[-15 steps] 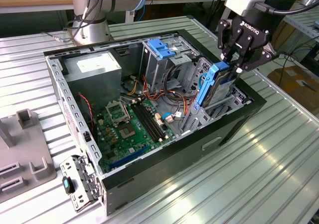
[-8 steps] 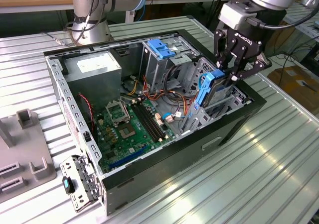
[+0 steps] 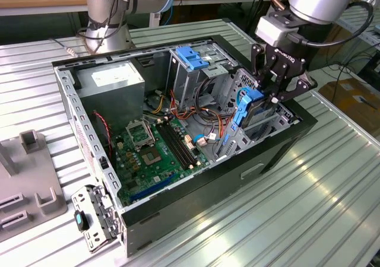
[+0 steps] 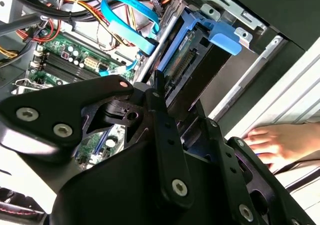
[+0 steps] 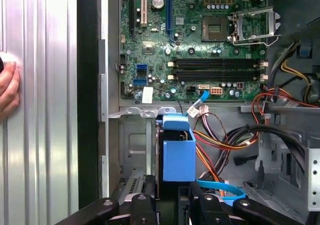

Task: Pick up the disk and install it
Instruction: 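Insert the disk into the insertion slot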

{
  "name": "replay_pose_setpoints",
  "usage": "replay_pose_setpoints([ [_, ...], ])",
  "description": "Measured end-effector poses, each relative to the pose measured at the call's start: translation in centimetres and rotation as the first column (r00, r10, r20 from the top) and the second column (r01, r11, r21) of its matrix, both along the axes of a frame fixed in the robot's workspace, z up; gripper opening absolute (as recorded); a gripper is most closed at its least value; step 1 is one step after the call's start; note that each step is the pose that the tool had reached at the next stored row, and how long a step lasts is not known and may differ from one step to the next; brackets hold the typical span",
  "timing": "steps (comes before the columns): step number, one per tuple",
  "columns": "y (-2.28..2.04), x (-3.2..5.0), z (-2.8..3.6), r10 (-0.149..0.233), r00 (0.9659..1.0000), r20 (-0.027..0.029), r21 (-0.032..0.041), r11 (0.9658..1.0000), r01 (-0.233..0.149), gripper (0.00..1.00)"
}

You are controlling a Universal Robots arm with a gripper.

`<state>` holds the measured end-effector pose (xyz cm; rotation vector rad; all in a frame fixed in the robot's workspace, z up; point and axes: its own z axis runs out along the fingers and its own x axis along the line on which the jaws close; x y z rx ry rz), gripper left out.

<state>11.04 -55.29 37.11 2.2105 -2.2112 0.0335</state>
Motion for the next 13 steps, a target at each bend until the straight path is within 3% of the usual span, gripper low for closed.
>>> replay_pose_setpoints([
  [13,0.0,0.0,-3.08,0.0,1.0,0.0,-0.0002,1.0,0.0,0.35],
])
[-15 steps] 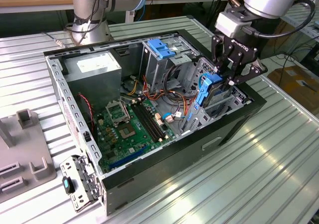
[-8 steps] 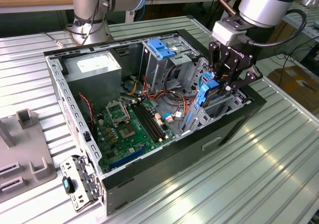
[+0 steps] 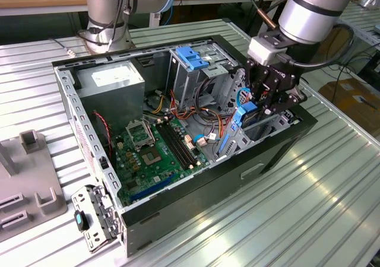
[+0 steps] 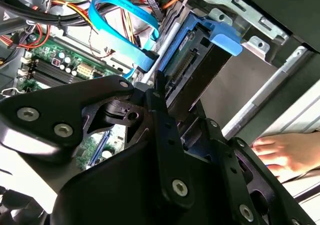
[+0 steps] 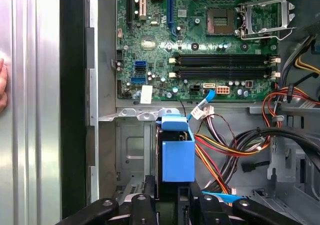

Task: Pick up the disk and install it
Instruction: 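Insert the disk into the insertion slot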

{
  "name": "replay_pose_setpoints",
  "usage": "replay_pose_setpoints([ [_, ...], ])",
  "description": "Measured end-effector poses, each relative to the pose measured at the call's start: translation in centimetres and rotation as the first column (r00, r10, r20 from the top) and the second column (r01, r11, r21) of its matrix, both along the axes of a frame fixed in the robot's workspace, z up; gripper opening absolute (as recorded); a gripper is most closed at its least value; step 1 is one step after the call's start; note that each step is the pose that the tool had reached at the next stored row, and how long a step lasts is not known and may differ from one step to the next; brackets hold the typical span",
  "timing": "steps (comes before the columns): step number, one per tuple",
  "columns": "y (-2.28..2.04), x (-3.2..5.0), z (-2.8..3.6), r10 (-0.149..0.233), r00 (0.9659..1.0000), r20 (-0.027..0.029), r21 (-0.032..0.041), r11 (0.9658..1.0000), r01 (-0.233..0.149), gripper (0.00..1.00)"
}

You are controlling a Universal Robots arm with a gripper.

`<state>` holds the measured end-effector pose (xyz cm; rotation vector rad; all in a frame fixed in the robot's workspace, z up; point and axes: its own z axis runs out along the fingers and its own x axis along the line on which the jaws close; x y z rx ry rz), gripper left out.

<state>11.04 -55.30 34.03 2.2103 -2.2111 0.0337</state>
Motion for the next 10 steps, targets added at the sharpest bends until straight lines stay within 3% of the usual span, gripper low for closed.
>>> replay_pose_setpoints([
  [3,0.0,0.0,-0.51,0.0,1.0,0.0001,0.0,1.0,0.0,0.35],
  [10,0.0,0.0,-0.64,0.0,1.0,0.0,0.0001,1.0,0.0,0.35],
])
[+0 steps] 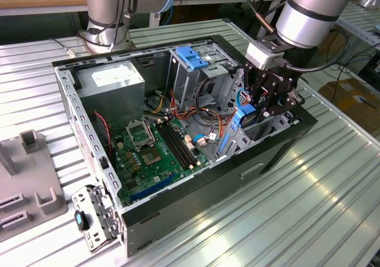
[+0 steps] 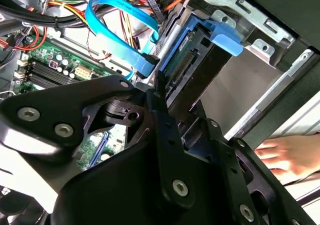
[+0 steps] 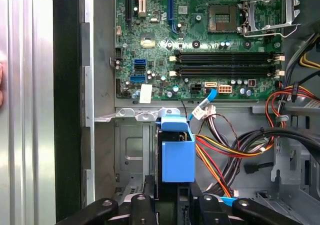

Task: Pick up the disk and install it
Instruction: 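Insert the disk into the insertion slot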

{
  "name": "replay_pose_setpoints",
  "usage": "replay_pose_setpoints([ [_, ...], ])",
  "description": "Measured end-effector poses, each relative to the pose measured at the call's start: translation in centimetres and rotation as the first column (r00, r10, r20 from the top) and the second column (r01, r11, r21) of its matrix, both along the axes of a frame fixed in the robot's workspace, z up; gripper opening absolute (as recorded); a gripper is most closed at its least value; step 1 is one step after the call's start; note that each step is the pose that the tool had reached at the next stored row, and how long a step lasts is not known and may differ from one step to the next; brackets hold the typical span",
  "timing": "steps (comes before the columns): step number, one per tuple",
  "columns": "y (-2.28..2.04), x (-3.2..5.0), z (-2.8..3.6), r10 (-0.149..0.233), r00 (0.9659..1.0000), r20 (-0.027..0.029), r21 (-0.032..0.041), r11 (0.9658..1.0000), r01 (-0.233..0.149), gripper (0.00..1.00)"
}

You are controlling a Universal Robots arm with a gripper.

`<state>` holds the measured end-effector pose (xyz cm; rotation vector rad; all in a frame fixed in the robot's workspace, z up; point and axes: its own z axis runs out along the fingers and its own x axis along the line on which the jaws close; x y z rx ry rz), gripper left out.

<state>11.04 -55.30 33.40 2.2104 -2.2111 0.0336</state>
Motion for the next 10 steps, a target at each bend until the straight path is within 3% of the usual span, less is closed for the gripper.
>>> replay_pose_setpoints([
  [3,0.01,0.01,-0.04,0.0,1.0,0.0001,0.0009,1.0,0.0,0.36],
  [4,0.01,0.01,-0.03,0.0,1.0,0.0,0.0006,1.0,0.0,0.42],
  [10,-0.01,0.0,-0.02,0.0,1.0,0.0,0.0004,1.0,0.0,0.42],
])
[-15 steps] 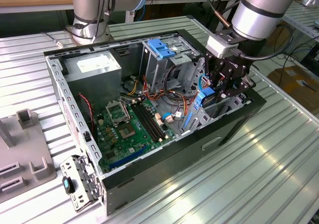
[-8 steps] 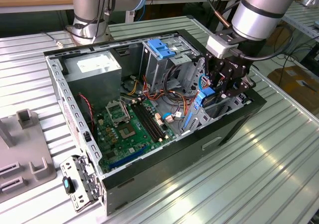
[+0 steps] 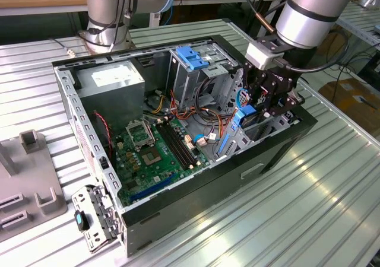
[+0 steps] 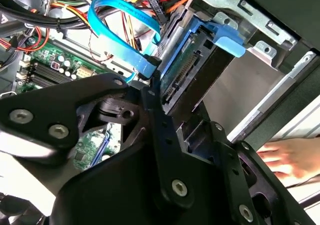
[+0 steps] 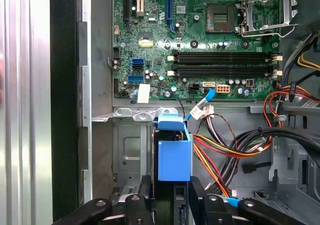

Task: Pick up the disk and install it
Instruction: 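Insert the disk into the insertion slot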

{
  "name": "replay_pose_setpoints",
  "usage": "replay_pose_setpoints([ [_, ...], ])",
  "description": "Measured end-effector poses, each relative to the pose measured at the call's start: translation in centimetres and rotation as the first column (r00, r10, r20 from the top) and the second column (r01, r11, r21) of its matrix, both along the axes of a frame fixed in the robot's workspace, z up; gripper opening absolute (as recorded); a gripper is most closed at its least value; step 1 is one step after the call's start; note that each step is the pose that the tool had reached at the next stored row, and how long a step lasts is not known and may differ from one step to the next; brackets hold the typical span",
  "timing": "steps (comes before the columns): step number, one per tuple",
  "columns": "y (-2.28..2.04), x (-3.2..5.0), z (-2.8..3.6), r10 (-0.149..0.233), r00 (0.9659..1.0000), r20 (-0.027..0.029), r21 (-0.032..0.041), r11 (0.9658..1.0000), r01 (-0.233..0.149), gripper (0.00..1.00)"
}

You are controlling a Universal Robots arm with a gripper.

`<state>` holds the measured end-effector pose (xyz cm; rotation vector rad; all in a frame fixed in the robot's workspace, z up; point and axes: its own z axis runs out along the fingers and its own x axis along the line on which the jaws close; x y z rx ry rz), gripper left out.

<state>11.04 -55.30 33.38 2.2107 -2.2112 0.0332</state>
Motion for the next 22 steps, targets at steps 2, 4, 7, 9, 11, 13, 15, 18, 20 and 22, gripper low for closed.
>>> replay_pose_setpoints([
  [2,-0.01,0.0,0.0,0.0,1.0,0.0,-0.0002,1.0,0.0,0.49],
  [4,-0.01,0.0,0.0,0.0,1.0,0.0,-0.0002,1.0,0.0,0.56],
  [7,-0.01,0.0,0.41,0.0,1.0,0.0,-0.002,1.0,0.0,0.56],
  [9,-0.01,0.0,1.25,0.0,1.0,0.0,-0.0052,1.0,0.0,0.56],
  [11,0.0,0.0,1.68,0.0,1.0,0.0,-0.0123,0.9999,0.0,0.56],
  [13,-0.01,0.0,1.7,0.0,1.0,0.0,-0.0136,0.9999,0.0,0.56],
  [15,0.0,0.0,1.94,0.0,1.0,0.0,-0.0156,0.9999,0.0,0.56],
  [18,-0.01,0.0,2.23,0.0,1.0,0.0,-0.0212,0.9998,0.0,0.56],
  [20,-0.01,0.0,2.24,0.0,1.0,0.0,-0.023,0.9997,0.0,0.56],
  [22,-0.01,0.0,2.24,0.0,1.0,0.0,-0.025,0.9997,0.0,0.56],
])
